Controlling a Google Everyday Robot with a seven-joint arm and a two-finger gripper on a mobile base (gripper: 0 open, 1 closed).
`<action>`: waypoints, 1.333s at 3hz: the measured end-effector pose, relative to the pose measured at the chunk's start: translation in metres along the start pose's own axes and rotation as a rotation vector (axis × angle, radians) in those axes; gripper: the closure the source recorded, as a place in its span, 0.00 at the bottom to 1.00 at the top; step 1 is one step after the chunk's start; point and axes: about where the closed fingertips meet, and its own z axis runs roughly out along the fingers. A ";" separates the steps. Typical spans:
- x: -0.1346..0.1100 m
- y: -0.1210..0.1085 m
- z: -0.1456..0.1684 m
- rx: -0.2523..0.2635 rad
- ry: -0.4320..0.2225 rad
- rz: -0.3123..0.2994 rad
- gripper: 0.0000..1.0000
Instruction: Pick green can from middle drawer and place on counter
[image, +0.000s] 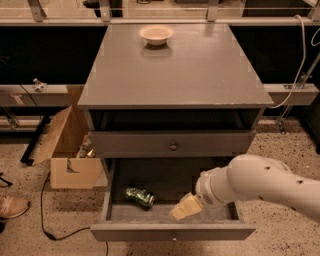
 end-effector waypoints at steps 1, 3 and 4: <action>-0.006 -0.001 0.055 -0.025 -0.067 0.016 0.00; -0.012 -0.002 0.081 -0.020 -0.068 0.003 0.00; -0.025 -0.006 0.125 -0.011 -0.095 -0.013 0.00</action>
Offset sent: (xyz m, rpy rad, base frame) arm 0.0153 0.0224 -0.0299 0.0498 -0.0198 0.0027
